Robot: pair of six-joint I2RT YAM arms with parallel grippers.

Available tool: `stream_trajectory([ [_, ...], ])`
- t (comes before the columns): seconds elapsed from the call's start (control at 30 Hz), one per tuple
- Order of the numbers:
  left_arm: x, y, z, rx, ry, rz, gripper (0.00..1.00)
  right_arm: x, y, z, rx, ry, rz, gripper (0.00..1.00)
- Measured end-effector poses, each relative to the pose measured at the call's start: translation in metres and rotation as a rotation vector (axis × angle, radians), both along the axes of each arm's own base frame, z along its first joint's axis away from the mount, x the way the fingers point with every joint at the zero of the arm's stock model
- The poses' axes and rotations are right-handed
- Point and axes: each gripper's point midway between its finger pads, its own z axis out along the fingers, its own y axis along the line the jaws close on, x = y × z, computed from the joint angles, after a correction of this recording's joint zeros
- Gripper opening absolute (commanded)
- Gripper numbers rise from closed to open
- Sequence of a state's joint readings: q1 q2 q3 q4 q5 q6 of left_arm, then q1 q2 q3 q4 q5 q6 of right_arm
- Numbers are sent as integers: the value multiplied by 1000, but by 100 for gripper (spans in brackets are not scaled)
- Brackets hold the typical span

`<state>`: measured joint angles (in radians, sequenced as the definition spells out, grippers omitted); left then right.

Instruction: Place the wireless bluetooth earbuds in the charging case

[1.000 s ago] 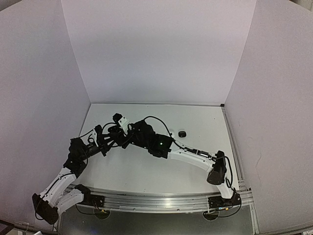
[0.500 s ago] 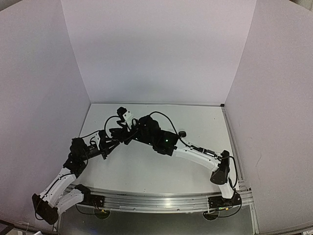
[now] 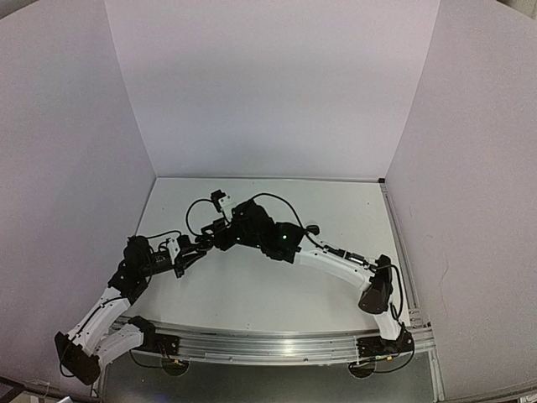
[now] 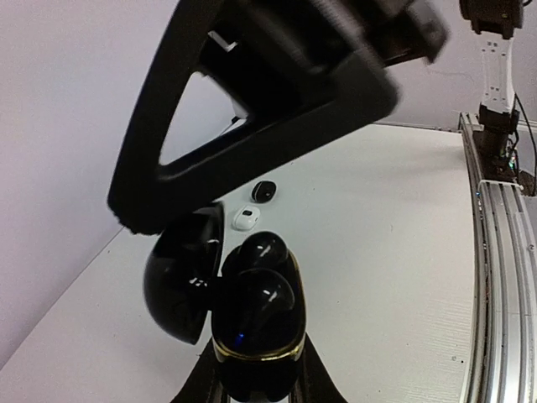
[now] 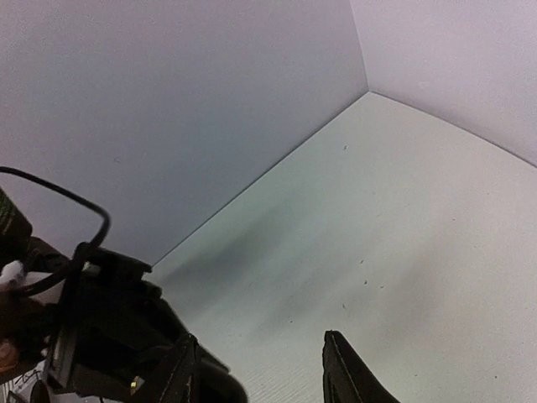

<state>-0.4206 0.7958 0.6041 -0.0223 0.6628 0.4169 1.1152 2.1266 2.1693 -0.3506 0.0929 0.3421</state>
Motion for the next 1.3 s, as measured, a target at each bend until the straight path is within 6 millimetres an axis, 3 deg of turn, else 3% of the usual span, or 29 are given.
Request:
stream_trajectory([
  [0.1, 11, 2, -9, -3, 66, 55, 0, -12, -1, -7, -18, 12, 45, 45],
  [0.23, 17, 5, -6, -32, 103, 95, 0, -42, -11, -31, -96, 50, 118, 44],
  [0.37, 19, 4, -1, -58, 124, 107, 0, -64, -23, -43, -152, 69, 173, 54],
  [0.57, -4, -10, 7, -126, 219, -42, 0, -67, -33, -23, -115, 74, 251, 60],
  [0.67, -23, -18, 25, -210, 288, -163, 0, -62, -35, -12, -94, 52, 294, 60],
  [0.8, -39, -24, 49, -298, 345, -284, 0, -63, -35, 12, -48, 11, 363, 46],
  [1.0, -49, -27, 64, -347, 396, -377, 0, -79, -28, 43, 31, -22, 482, 40],
  [1.17, -52, -28, 68, -357, 412, -402, 0, -84, -20, 39, 41, -4, 531, 33],
  [1.3, -52, -28, 67, -357, 428, -405, 0, -87, -13, 36, 52, 11, 563, 17],
])
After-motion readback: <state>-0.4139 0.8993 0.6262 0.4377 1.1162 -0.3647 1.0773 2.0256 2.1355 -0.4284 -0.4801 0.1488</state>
